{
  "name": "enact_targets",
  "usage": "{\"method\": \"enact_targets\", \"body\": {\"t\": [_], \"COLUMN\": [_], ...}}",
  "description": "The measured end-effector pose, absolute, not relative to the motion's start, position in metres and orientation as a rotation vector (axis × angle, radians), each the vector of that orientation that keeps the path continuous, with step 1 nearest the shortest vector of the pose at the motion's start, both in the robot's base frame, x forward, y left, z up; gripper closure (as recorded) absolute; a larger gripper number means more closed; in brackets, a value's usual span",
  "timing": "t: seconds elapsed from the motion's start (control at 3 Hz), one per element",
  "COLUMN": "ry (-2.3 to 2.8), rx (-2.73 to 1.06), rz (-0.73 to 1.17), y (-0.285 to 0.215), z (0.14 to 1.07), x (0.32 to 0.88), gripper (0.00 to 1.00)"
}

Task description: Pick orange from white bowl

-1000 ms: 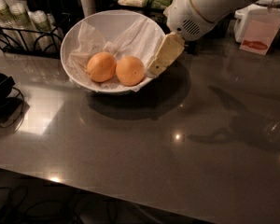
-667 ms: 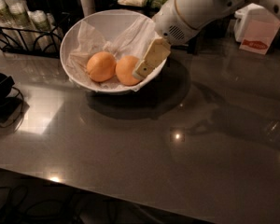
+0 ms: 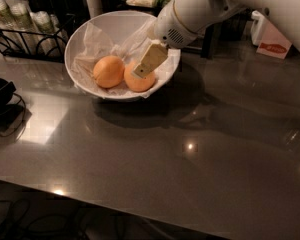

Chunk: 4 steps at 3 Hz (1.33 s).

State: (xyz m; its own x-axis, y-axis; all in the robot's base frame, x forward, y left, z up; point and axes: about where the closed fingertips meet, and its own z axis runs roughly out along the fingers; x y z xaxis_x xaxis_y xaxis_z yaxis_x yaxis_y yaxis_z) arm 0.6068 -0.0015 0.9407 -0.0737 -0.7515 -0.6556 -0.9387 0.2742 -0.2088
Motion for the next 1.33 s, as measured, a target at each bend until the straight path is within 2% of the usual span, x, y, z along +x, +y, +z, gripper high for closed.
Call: {"method": "enact_targets", "body": {"t": [0.67, 1.0, 1.33], "ry": [1.896, 1.913, 1.922], "rx": [-1.53, -1.529, -1.538], "rz": [0.381, 0.385, 0.386], "y": [0.004, 0.004, 0.006], "z": [0.92, 0.91, 0.9], "x": [0.618, 0.626, 0.632], "gripper": [0.25, 0.3, 0.29]}}
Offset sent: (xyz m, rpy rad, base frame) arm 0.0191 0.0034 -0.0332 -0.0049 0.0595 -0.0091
